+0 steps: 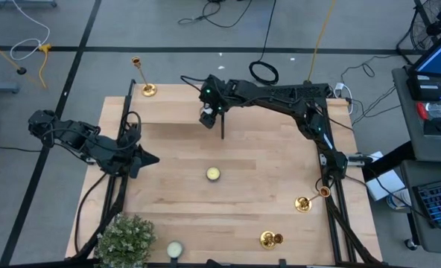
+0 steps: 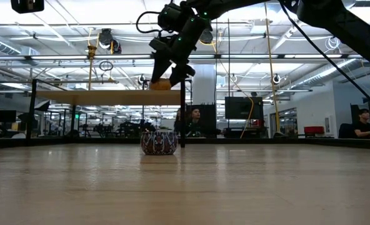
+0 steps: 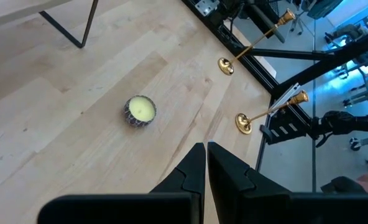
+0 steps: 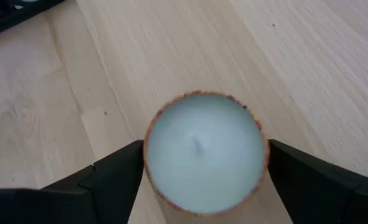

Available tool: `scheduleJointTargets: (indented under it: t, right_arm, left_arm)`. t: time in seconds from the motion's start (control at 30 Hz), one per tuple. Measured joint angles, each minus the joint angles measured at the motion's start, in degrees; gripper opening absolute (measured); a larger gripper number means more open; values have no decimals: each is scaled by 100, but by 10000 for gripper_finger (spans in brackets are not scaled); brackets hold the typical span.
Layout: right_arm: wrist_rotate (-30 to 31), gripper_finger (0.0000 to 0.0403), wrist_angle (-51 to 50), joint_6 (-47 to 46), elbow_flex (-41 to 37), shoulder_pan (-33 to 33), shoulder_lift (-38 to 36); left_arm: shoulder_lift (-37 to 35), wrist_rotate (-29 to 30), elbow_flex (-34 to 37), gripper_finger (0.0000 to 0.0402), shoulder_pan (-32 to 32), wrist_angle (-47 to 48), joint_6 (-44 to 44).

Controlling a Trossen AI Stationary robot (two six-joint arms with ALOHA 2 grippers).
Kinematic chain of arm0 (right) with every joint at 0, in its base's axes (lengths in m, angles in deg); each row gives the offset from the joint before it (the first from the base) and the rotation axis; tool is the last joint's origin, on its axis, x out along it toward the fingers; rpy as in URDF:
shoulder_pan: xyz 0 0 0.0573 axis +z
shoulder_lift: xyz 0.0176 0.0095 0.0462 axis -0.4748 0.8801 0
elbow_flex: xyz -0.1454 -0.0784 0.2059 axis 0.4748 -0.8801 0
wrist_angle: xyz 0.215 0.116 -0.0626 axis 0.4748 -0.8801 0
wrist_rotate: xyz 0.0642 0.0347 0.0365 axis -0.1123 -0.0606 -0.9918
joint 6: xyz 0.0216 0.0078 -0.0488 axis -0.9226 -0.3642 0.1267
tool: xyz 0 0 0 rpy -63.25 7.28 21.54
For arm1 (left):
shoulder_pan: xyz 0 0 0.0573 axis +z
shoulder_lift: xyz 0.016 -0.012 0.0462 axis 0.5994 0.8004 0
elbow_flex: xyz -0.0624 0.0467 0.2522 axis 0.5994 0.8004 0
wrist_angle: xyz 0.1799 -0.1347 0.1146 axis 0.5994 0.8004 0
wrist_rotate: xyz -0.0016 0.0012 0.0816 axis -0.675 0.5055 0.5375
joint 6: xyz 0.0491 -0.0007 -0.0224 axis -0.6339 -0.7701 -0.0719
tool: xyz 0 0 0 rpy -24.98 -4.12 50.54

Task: Pick & Place candle stick holders
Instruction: Put the orange scented candle on the shelf

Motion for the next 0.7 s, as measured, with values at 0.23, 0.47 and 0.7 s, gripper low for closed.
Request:
scheduleJointTargets:
  t: [0.23,0.47,0.7]
  right_arm:
    - [-1,320,227,-49,0,2,0]
    - [-27,320,661,-431,-13,0,-192]
    - [-50,320,1290,-1024,-8,-30,-861]
  left_arm:
    - [0,0,2,21,0,0,15]
    - [0,228,2,21,0,-4,11]
    - [0,352,2,21,-2,-41,-205]
